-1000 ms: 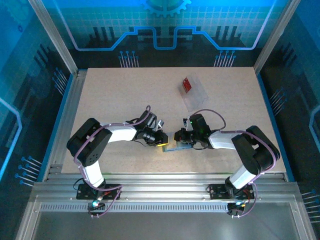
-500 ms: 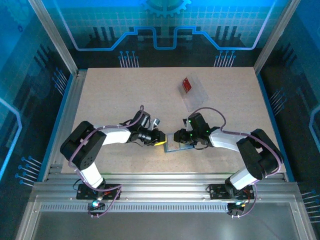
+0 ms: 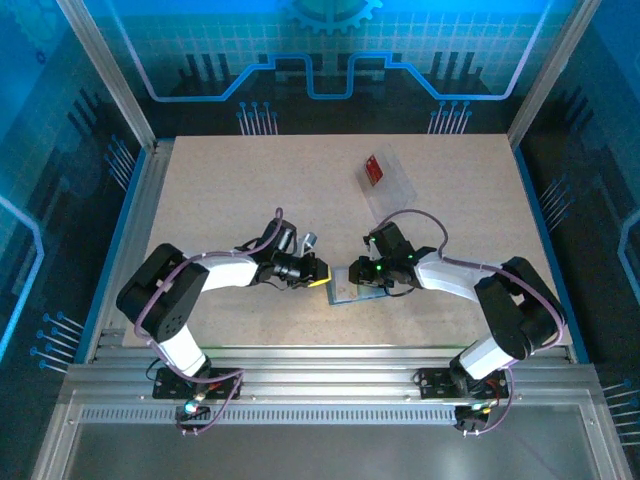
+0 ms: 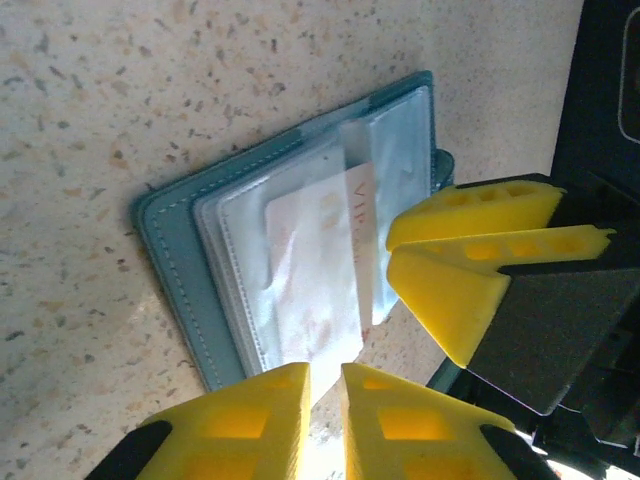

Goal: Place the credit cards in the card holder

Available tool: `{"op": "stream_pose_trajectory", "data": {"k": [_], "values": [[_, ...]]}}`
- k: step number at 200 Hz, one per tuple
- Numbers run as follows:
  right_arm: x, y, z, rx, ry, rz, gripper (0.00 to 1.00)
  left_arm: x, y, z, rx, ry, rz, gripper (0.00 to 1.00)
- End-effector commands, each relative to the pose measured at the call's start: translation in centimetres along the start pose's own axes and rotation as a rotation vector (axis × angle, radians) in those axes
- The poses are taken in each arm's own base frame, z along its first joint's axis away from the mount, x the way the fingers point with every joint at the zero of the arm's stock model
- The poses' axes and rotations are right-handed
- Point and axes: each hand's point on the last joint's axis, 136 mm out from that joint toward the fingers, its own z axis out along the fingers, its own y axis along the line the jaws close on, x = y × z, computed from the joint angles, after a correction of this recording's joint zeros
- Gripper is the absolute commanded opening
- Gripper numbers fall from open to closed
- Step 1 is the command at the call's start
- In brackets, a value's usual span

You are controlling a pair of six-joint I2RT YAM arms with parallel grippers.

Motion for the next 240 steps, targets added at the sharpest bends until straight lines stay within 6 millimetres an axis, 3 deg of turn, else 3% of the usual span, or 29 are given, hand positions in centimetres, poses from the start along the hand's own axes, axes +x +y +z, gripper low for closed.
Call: {"op": "stream_pose_trajectory", "data": {"k": [1,37,160,200,240], "values": [[0.2,-0.2,0.5,0.035,0.022,-0.015,0.24,-0.3,0.2,0.6,0.003,0.013,0.010,0.15],[-0.1,-0.1,1.0,0.034,0.028,-0.016,0.16,-0.1,1.5,1.2,-0.042,0.035,-0.019,0.14],[-0.3,2.0,1.8,-0.057,0.051,-0.026,0.16,0.0,2.8,1.7,-0.093,0.055,-0.040,0.14],[-1.2,2.6,-0.1,-0.037,0.002,-0.073,0.19,0.0,2.8,1.7,-0.094,0.056,-0.040,0.14],[-1.6,1.2,-1.0,0.055,-0.005,-0.080,0.20,0.1,2.9,1.7,-0.096,0.059,-0.044,0.14]]}}
